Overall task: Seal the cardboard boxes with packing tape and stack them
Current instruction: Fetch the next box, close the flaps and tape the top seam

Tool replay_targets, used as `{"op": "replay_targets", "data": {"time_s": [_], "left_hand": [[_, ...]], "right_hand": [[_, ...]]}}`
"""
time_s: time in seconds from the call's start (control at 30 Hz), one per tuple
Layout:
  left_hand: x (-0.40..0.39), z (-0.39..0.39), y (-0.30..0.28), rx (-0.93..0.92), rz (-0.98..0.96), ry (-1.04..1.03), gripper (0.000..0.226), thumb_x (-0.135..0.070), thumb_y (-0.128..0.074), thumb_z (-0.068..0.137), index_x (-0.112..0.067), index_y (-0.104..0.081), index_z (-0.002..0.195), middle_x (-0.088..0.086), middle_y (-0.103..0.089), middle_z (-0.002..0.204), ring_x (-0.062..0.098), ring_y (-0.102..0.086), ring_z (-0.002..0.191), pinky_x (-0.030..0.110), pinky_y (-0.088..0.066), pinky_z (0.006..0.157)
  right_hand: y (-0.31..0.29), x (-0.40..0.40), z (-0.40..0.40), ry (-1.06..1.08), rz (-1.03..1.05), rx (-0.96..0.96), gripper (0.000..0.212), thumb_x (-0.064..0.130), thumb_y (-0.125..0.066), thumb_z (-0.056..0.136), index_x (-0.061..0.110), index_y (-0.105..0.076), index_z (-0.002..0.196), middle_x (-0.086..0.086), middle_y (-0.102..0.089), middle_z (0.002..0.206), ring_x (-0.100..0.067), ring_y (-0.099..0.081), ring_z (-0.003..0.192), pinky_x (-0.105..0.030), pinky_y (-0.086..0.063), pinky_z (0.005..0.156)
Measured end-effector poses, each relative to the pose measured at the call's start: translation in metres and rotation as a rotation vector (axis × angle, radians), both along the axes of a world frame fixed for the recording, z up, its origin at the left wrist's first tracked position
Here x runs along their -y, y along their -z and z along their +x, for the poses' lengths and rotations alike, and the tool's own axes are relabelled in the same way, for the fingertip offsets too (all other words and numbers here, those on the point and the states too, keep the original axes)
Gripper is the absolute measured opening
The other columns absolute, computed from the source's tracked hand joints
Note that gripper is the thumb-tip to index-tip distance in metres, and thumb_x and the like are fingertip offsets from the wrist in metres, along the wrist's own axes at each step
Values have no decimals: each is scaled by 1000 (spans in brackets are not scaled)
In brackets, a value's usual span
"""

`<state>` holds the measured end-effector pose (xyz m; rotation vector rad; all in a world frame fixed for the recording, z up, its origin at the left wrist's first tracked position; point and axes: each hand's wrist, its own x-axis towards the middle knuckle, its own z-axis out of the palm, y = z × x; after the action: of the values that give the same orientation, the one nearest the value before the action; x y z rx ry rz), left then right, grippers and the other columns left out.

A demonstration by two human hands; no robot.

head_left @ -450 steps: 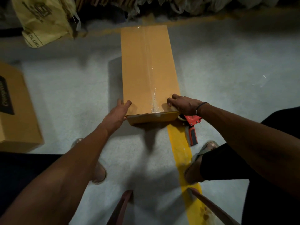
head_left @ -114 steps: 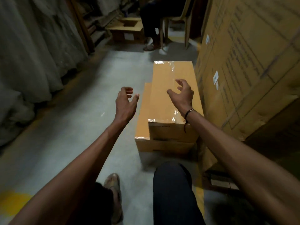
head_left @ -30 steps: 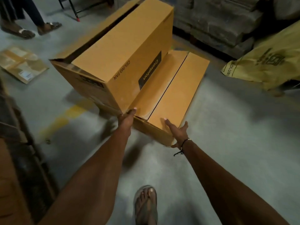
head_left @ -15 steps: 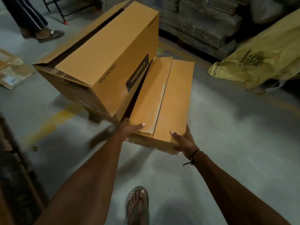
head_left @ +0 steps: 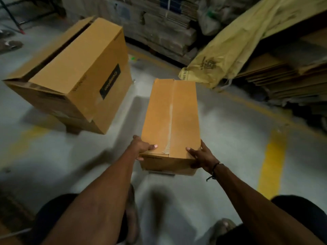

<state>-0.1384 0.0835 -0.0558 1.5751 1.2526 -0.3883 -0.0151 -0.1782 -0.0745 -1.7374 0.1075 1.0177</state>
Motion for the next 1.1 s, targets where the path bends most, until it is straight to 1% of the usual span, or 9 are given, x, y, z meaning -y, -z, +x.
{"op": "replay_targets", "data": {"time_s": [0.1,0.23,0.4,0.53,0.63,0.77,0.9,1.0,1.1], "left_hand": [[41,-13,-26,49,-9,21,124,-37,-93,75,-16,-7,162,12,-29,163,37,-46,137,53,-62,86],[86,-38,-62,136,35,69,107,-41,-94,73,-15,-24,151,9,-42,151,35,-51,131,53,-63,83],[139,-58,-110,229,130,121,100,-41,-93,75,-14,-29,146,10,-45,148,35,-53,129,52,-63,80],[178,-62,-136,305,161,214,92,-45,-90,78,-15,-31,142,10,-46,147,32,-56,127,39,-63,65],[202,-61,-131,330,146,253,80,-45,-88,80,-17,-35,132,8,-49,141,29,-58,121,40,-65,68],[235,-46,-122,330,98,309,77,-40,-88,82,-15,-34,132,9,-47,142,27,-57,117,46,-65,76],[258,-23,-112,323,77,391,79,-39,-88,81,-14,-34,134,11,-48,142,28,-56,115,44,-63,74],[274,-9,-98,304,83,435,87,-39,-90,79,-13,-33,140,12,-48,144,33,-57,121,42,-60,68],[292,2,-78,258,105,483,86,-40,-91,78,-13,-34,137,13,-49,144,35,-56,123,43,-60,68]], "right_hand": [[-30,45,-17,43,8,23,83,26,-79,88,36,-31,154,-4,-48,144,-36,-50,127,-57,-61,69],[-73,95,-41,64,27,62,82,25,-79,89,37,-32,154,-3,-48,143,-36,-49,128,-57,-60,68],[-118,147,-70,119,79,190,72,23,-78,90,35,-40,149,-1,-57,134,-30,-56,119,-56,-60,68],[-141,190,-76,196,114,276,66,18,-79,89,29,-46,146,-4,-64,133,-25,-62,115,-52,-58,81],[-148,216,-81,225,94,307,66,17,-78,89,32,-47,146,-3,-65,129,-27,-64,112,-43,-58,71],[-151,250,-86,291,65,328,62,14,-79,89,30,-49,142,-7,-67,127,-32,-67,110,-32,-56,55],[-137,281,-87,390,58,309,60,11,-79,88,28,-50,137,-12,-66,132,-34,-65,115,-44,-60,74],[-118,300,-96,444,18,300,69,17,-79,88,27,-45,147,-9,-66,130,-32,-67,111,-61,-59,85],[-95,320,-101,449,-36,287,73,26,-80,89,33,-41,150,-3,-65,125,-30,-67,106,-57,-61,76]]}}
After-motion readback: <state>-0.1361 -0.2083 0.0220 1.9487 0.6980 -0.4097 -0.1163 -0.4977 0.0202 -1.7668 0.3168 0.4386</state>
